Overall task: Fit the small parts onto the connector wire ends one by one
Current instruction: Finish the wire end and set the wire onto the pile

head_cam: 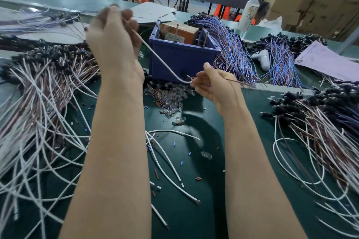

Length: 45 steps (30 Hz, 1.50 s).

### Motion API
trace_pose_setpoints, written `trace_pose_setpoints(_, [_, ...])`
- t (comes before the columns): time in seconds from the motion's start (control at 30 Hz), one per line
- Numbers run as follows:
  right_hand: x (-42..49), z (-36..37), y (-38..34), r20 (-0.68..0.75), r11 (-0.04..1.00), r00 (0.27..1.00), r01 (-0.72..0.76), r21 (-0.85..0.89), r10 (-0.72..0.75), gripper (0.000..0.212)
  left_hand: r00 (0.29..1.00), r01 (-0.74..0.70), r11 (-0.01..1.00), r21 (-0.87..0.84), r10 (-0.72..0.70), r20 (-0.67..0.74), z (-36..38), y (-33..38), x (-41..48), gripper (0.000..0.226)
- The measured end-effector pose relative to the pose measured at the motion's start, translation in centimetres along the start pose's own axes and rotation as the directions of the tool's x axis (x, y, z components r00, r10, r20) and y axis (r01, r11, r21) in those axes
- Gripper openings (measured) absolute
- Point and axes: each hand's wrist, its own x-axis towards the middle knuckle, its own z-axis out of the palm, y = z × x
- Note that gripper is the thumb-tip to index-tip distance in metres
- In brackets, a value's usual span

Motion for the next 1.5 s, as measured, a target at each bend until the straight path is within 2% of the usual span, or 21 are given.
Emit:
trace_pose_setpoints(0.1, [-0.2, -0.5, 0.0, 0.109, 0.994, 0.993, -0.044, -0.104, 0.055, 0.029, 0.962, 0.125, 0.942, 0.312, -0.192, 0.195, -0.1, -0.8, 0.2, 0.013])
trace_pose_setpoints(0.17, [-0.4, -0.9, 0.2, 0.209, 0.991, 0.975, -0.053, -0.124, 0.078, 0.017, 0.915, 0.102, 0.845, 0.526, -0.286, 0.283, -0.1, -1.8, -0.2, 0.018])
trace_pose_setpoints(0.23, [-0.5, -1.2, 0.6, 0.276, 0.990, 0.954, -0.088, -0.114, 0.117, 0.008, 0.904, 0.042, 0.737, 0.675, -0.315, 0.289, 0.0, -2.9, -0.5, 0.022])
trace_pose_setpoints(0.33, [-0.4, -1.3, 1.3, 0.323, 0.989, 0.935, -0.144, -0.032, 0.147, 0.010, 0.912, -0.024, 0.611, 0.791, -0.310, 0.267, -0.3, -4.2, -0.6, 0.024])
trace_pose_setpoints(0.43, [-0.2, -0.9, 1.8, 0.313, 0.987, 0.938, -0.158, 0.011, 0.146, 0.022, 0.921, -0.049, 0.575, 0.817, -0.291, 0.260, -0.5, -4.6, -0.4, 0.021])
trace_pose_setpoints(0.53, [0.0, -0.1, 2.0, 0.188, 0.994, 0.977, -0.096, -0.060, 0.105, 0.036, 0.916, -0.054, 0.559, 0.827, -0.303, 0.264, -0.4, -4.5, -0.3, 0.015])
trace_pose_setpoints(0.63, [0.1, 1.0, 1.8, 0.051, 1.000, 0.998, -0.019, -0.017, 0.020, 0.030, 0.894, -0.029, 0.536, 0.844, -0.363, 0.261, -0.2, -4.6, -0.7, 0.011])
trace_pose_setpoints(0.73, [0.0, 1.6, 1.5, -0.041, 0.998, 0.997, 0.062, -0.016, -0.063, 0.015, 0.876, -0.074, 0.480, 0.874, -0.387, 0.287, -0.2, -4.8, -0.9, 0.014])
trace_pose_setpoints(0.87, [0.3, 1.7, 1.9, -0.083, 0.980, 0.988, 0.114, -0.166, -0.129, 0.028, 0.814, -0.190, 0.390, 0.901, -0.451, 0.367, 0.0, -4.5, -1.0, 0.016])
trace_pose_setpoints(0.93, [0.5, 1.7, 2.0, -0.079, 0.967, 0.988, 0.115, -0.227, -0.136, 0.035, 0.768, -0.204, 0.360, 0.911, -0.519, 0.376, 0.1, -4.2, -1.1, 0.017])
trace_pose_setpoints(1.0, [0.7, 1.7, 2.1, -0.071, 0.952, 0.986, 0.122, -0.282, -0.148, 0.038, 0.751, -0.188, 0.334, 0.924, -0.557, 0.354, 0.2, -4.1, -1.0, 0.018])
trace_pose_setpoints(1.1, [0.7, 2.0, 2.2, -0.048, 0.929, 0.985, 0.143, -0.341, -0.169, 0.036, 0.784, -0.199, 0.299, 0.933, -0.523, 0.335, 0.2, -4.5, -0.9, 0.023])
trace_pose_setpoints(1.23, [0.4, 2.2, 2.3, -0.046, 0.927, 0.978, 0.177, -0.332, -0.203, 0.025, 0.862, -0.310, 0.283, 0.908, -0.321, 0.394, -0.1, -5.8, -0.8, 0.043])
trace_pose_setpoints(1.3, [0.4, 2.1, 2.3, -0.062, 0.930, 0.975, 0.182, -0.319, -0.212, 0.019, 0.885, -0.294, 0.349, 0.890, -0.253, 0.391, -0.1, -6.0, -0.6, 0.035])
trace_pose_setpoints(1.37, [0.5, 2.1, 2.4, -0.079, 0.928, 0.974, 0.174, -0.328, -0.211, 0.021, 0.895, -0.242, 0.419, 0.875, -0.252, 0.368, 0.0, -6.0, -0.5, 0.021])
trace_pose_setpoints(1.5, [0.8, 2.1, 2.3, -0.134, 0.913, 0.967, 0.153, -0.379, -0.217, 0.034, 0.888, -0.224, 0.422, 0.879, -0.283, 0.362, -0.1, -5.9, -0.6, 0.019])
